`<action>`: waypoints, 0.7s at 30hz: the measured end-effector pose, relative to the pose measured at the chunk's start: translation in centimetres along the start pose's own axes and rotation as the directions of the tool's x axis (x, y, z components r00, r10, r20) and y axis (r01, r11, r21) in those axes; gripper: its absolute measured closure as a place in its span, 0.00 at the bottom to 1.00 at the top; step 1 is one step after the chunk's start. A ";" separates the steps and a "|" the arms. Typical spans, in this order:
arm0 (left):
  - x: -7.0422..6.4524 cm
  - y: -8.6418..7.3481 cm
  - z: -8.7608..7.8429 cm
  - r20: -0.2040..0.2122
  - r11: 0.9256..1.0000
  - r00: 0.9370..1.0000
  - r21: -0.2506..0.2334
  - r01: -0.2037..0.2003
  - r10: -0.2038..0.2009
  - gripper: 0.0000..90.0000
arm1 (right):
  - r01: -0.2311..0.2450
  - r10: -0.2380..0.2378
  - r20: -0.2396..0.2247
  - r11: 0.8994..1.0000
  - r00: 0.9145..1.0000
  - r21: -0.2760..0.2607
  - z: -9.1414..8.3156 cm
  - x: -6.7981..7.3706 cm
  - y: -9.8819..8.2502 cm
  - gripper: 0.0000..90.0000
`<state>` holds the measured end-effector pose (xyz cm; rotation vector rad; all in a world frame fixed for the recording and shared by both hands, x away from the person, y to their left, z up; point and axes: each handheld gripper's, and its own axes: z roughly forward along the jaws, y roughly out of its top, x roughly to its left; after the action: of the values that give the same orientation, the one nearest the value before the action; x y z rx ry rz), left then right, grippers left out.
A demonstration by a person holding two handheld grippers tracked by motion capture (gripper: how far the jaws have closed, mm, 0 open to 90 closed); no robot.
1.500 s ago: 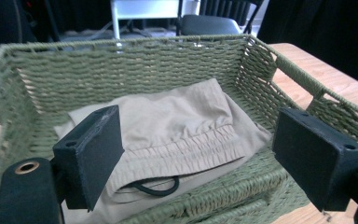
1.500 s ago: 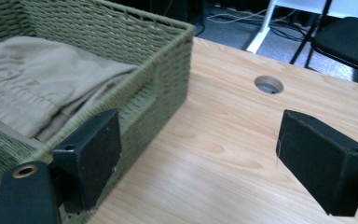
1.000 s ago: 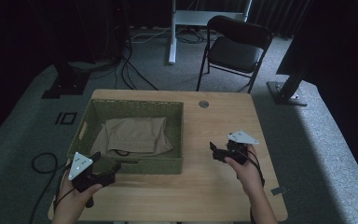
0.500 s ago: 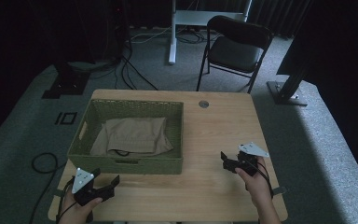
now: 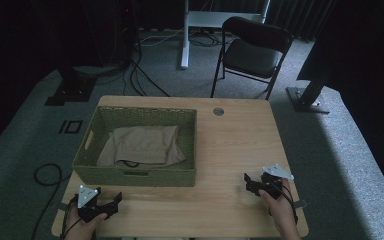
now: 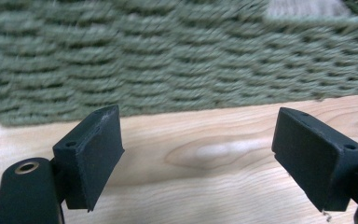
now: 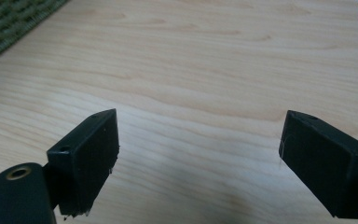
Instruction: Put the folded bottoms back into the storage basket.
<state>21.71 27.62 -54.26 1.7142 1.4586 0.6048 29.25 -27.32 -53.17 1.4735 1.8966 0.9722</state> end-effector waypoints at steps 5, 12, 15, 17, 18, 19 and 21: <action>0.5 -0.6 0.4 -0.043 0.999 0.999 0.036 -0.002 0.003 0.19 | -0.011 0.010 0.021 1.000 1.000 0.015 -0.1 -0.7 -0.7 0.13; 1.2 -1.1 0.3 -0.104 0.999 0.995 0.036 0.014 -0.010 0.19 | -0.040 0.038 0.047 0.998 0.998 0.042 -0.4 -2.0 -1.9 0.13; 1.6 -1.1 0.3 -0.127 0.999 0.992 0.028 0.029 -0.025 0.19 | -0.052 0.049 0.058 0.997 0.997 0.052 -0.6 -2.6 -2.4 0.13; 2.0 -1.2 0.1 -0.145 0.999 0.989 0.023 0.039 -0.035 0.19 | -0.058 0.054 0.067 0.997 0.996 0.058 -0.7 -2.9 -2.6 0.13; 2.2 -1.2 0.1 -0.153 0.999 0.987 0.022 0.049 -0.045 0.19 | -0.060 0.056 0.071 0.997 0.996 0.058 -0.7 -3.1 -2.6 0.13; 2.4 -1.3 0.1 -0.165 0.998 0.985 0.023 0.052 -0.048 0.19 | -0.061 0.056 0.073 0.996 0.996 0.062 -0.7 -3.2 -2.7 0.13; 2.6 -1.5 0.1 -0.170 0.998 0.984 0.017 0.064 -0.060 0.19 | -0.076 0.072 0.065 0.995 0.995 0.067 -0.8 -3.4 -2.7 0.13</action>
<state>21.51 30.20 -55.82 1.6610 1.6366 0.7173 27.92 -31.21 -54.93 1.6058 1.8601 0.8904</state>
